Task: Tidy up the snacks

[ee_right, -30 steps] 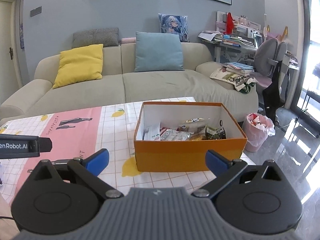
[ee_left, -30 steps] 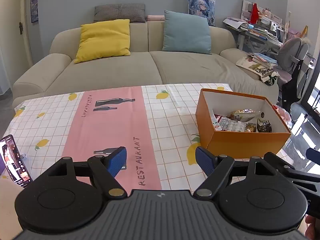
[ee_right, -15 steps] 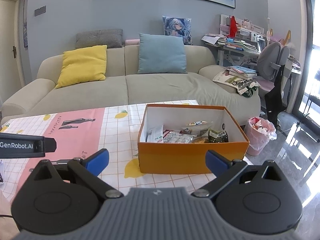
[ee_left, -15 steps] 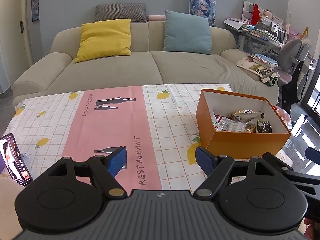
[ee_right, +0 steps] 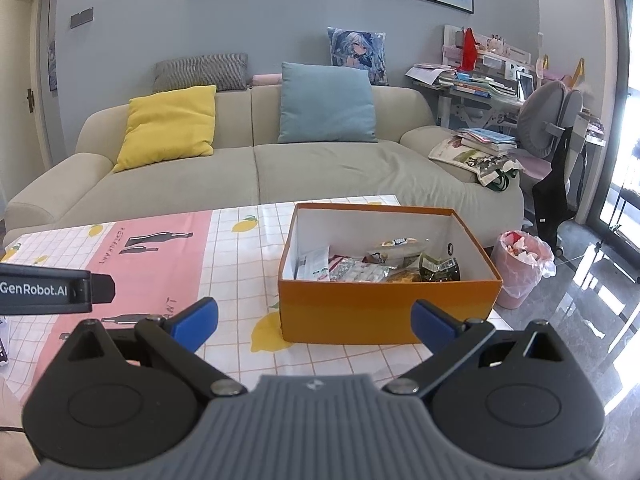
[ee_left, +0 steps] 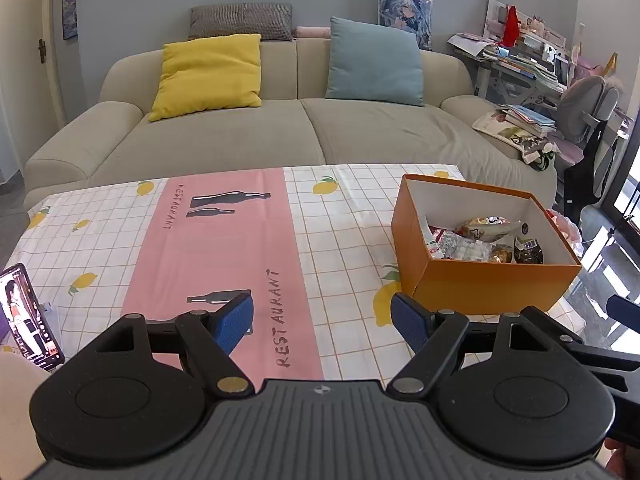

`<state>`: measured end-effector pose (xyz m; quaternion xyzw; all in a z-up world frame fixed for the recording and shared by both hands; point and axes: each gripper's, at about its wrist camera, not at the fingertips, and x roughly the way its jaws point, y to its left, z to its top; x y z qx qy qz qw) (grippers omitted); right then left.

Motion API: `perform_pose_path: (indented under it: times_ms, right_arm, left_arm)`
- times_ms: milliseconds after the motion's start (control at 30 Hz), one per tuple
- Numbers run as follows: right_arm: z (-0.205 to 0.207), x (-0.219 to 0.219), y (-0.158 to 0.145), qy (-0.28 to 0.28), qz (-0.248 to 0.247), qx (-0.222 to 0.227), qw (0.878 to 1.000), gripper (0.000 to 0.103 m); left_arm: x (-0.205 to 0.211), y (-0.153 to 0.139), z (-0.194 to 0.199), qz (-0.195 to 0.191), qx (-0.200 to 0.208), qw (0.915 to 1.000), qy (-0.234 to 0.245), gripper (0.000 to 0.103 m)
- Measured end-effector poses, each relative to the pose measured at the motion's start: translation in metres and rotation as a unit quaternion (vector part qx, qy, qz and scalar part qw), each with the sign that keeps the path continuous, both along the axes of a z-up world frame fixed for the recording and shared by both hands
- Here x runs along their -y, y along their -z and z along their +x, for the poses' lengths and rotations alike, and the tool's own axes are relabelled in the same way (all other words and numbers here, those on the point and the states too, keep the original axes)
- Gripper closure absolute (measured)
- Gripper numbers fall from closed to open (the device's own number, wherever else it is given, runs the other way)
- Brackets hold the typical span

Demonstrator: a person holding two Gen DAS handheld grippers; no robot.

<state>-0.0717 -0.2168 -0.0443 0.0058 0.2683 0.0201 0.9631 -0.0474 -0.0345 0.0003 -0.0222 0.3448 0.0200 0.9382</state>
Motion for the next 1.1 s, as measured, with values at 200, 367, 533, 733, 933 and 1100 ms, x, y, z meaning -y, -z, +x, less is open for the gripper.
perform_pose_path:
  times_ms: [200, 367, 533, 733, 933, 1100]
  right_arm:
    - [0.0001, -0.0009, -0.0001, -0.001, 0.000, 0.000, 1.000, 0.003]
    - [0.0007, -0.0004, -0.0001, -0.003, 0.001, -0.002, 1.000, 0.003]
    - [0.0007, -0.0008, -0.0002, -0.003, 0.001, -0.002, 1.000, 0.003]
    - [0.0013, -0.0006, 0.0001, -0.005, 0.000, -0.003, 1.000, 0.003]
    - [0.0008, -0.0028, -0.0004, -0.007, -0.001, -0.003, 1.000, 0.003]
    - [0.0008, -0.0031, -0.0003, -0.006, -0.001, -0.003, 1.000, 0.003]
  left_arm:
    - [-0.0004, -0.0002, 0.0002, -0.001, 0.000, 1.0000, 0.000, 0.011]
    - [-0.0002, 0.0002, -0.0002, -0.001, 0.000, 1.0000, 0.000, 0.011]
    - [-0.0003, -0.0001, -0.0001, -0.002, -0.001, 1.0000, -0.001, 0.011]
    - [0.0007, 0.0008, -0.0015, -0.003, -0.001, 1.0000, -0.001, 0.011]
    - [0.0003, 0.0008, -0.0015, -0.002, -0.001, 1.0000, -0.002, 0.011]
    - [-0.0002, 0.0006, -0.0011, -0.002, -0.001, 1.0000, -0.002, 0.011]
